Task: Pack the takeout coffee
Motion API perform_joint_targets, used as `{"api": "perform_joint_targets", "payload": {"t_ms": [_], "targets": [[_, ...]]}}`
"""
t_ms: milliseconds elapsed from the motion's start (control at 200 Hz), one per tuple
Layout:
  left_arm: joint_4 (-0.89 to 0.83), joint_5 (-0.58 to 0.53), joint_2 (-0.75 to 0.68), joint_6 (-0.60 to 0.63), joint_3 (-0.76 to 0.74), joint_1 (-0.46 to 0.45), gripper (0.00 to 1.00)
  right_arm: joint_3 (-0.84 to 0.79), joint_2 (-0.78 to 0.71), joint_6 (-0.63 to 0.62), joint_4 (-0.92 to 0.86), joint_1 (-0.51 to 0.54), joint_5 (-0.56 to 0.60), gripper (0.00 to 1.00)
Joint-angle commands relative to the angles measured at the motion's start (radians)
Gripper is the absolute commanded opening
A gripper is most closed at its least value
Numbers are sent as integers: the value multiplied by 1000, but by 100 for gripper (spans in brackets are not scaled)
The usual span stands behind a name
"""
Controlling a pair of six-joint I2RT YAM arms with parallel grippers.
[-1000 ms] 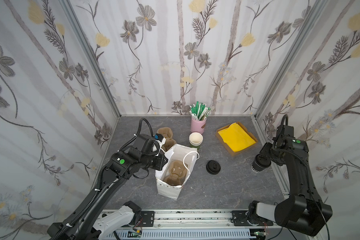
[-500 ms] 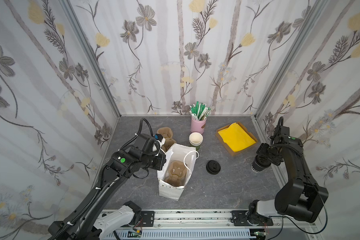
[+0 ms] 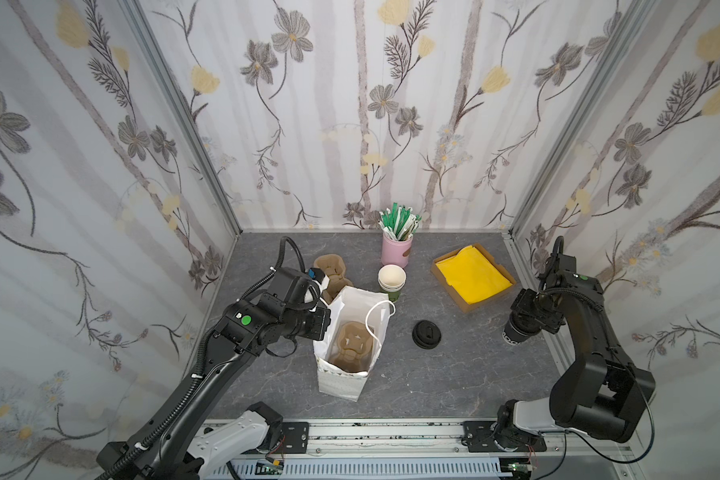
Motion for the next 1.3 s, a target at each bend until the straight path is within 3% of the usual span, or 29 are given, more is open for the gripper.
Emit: {"api": "perform_joint_targets", "payload": {"t_ms": [0,295,934,1294], "targets": [[-17,-8,-1,-4,-3,-1,0,-1,7,-11,33,0,-11,78],[-19,-16,1,1,-4,0,0,-9,21,-12,41,0,-24,74],[-24,-17,5,-8,-4,-2,0,-27,61,-23,60,-1,-36,75],[-28,-28,7,-8,9,-1,0,-30,45,-27,56,-3,-33,70]]}}
